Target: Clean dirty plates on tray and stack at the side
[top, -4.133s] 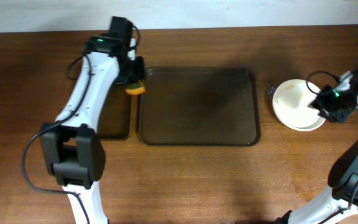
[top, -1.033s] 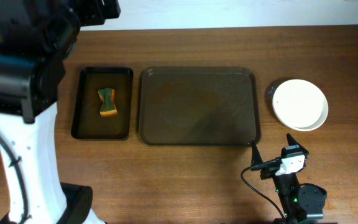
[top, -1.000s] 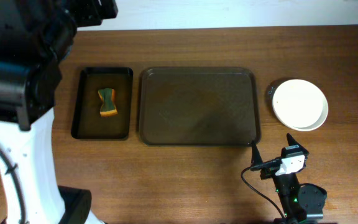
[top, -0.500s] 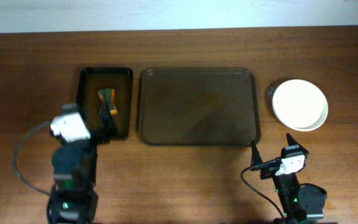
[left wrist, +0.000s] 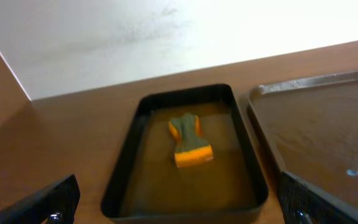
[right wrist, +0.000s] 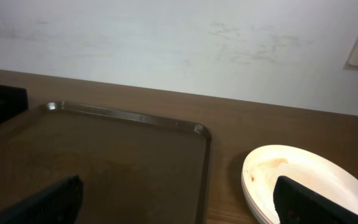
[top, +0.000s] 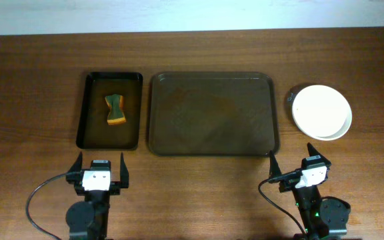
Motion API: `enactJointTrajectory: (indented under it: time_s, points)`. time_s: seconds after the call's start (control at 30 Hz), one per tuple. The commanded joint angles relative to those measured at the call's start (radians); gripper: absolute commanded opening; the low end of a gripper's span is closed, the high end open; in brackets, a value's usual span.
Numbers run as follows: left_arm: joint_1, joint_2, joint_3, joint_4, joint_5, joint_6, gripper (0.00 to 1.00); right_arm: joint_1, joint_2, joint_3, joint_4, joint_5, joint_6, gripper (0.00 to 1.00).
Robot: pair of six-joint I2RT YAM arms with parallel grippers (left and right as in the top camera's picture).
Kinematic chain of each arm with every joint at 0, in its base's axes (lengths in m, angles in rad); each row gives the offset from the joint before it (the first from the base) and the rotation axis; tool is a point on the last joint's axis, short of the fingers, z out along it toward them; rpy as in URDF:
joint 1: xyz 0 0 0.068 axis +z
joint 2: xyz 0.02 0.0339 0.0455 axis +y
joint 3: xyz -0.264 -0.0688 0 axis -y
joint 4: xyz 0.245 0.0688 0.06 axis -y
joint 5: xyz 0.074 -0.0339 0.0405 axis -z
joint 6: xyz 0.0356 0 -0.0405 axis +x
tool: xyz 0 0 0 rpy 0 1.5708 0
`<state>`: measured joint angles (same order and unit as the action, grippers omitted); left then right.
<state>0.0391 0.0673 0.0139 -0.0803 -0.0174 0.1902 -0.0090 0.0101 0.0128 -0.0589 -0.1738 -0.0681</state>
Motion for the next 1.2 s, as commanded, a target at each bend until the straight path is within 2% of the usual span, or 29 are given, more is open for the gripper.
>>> enactJointTrajectory:
  time_s: [0.0, 1.17]
  points:
    - [0.002, -0.063, -0.006, 0.001, -0.027, 0.025, 1.00, 0.010, -0.006, -0.007, -0.002, -0.005, -0.003, 0.98]
    - [0.002, -0.037, -0.005, 0.000, -0.024, 0.025, 1.00, 0.010, -0.006, -0.007, -0.002, -0.005, -0.003, 0.98]
